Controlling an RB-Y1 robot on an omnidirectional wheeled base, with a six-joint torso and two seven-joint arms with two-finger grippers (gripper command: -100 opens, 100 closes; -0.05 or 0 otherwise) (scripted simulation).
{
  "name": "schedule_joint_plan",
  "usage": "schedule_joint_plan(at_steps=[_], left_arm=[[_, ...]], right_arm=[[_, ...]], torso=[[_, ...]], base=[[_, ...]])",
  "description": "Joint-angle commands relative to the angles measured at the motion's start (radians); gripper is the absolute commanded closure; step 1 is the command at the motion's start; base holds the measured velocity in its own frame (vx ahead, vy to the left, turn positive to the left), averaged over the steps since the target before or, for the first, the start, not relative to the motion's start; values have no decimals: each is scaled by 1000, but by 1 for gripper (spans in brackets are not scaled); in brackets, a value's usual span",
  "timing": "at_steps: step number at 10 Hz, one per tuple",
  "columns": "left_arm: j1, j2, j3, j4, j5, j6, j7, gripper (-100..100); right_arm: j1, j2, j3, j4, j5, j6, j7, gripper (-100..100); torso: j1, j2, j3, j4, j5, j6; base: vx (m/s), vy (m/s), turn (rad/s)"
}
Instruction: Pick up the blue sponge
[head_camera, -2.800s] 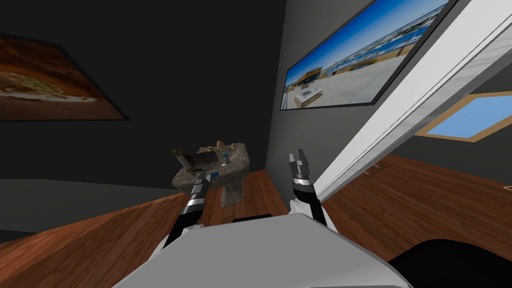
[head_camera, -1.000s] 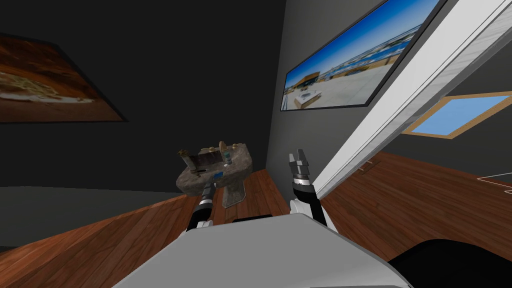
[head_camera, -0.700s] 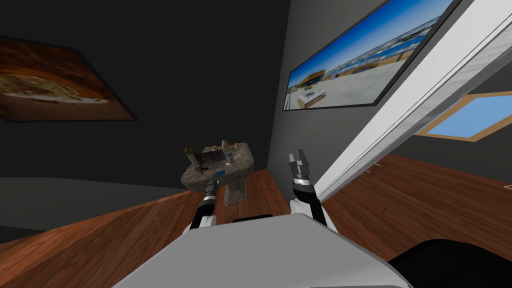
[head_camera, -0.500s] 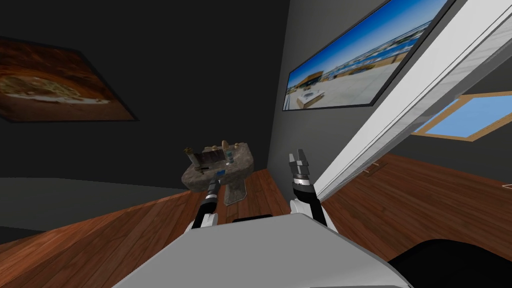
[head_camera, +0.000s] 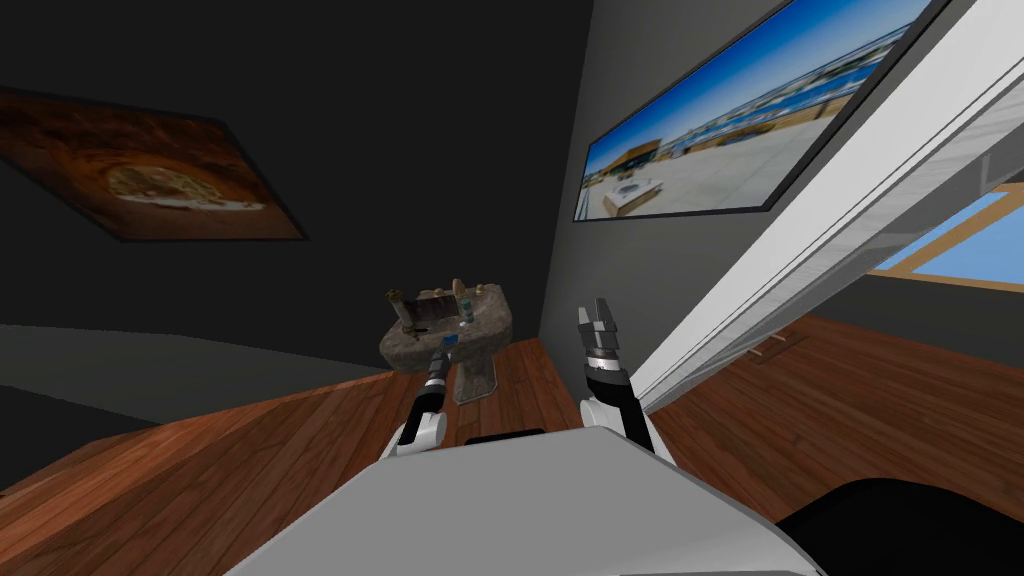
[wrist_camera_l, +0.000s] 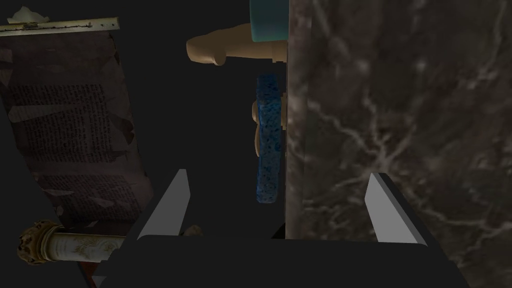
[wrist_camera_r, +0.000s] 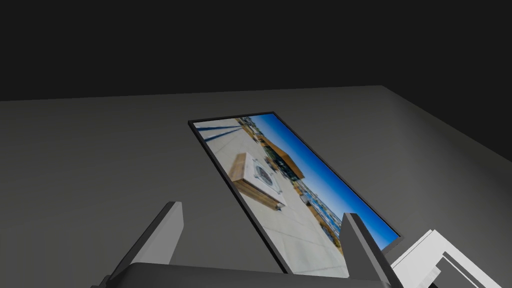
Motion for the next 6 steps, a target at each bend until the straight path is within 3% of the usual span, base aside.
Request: schedule_joint_plan(at_steps=[1, 2, 4, 5, 6], left_arm=[[-50, 3, -11, 50, 17, -14, -8, -100], [-82, 3, -11, 81, 17, -14, -8, -100], [-82, 3, -11, 105, 17, -14, -8, -100], [-125, 10, -37, 141, 53, -36, -22, -100], [-153, 10, -37, 164, 53, -36, -22, -100]], right_arm=[[0, 0, 0, 0, 0, 0, 0, 0], [0, 0, 0, 0, 0, 0, 0, 0], [0, 0, 0, 0, 0, 0, 0, 0], [0, 0, 0, 0, 0, 0, 0, 0], [0, 0, 0, 0, 0, 0, 0, 0]], torso=[[0, 0, 0, 0, 0, 0], [0, 1, 0, 0, 0, 1], [0, -1, -1, 0, 0, 1], [0, -2, -1, 0, 0, 1], [0, 0, 0, 0, 0, 0]], base=[[-51, -7, 104], [-25, -4, -28], [-3, 0, -8], [-41, 1, 247], [-54, -11, 105]])
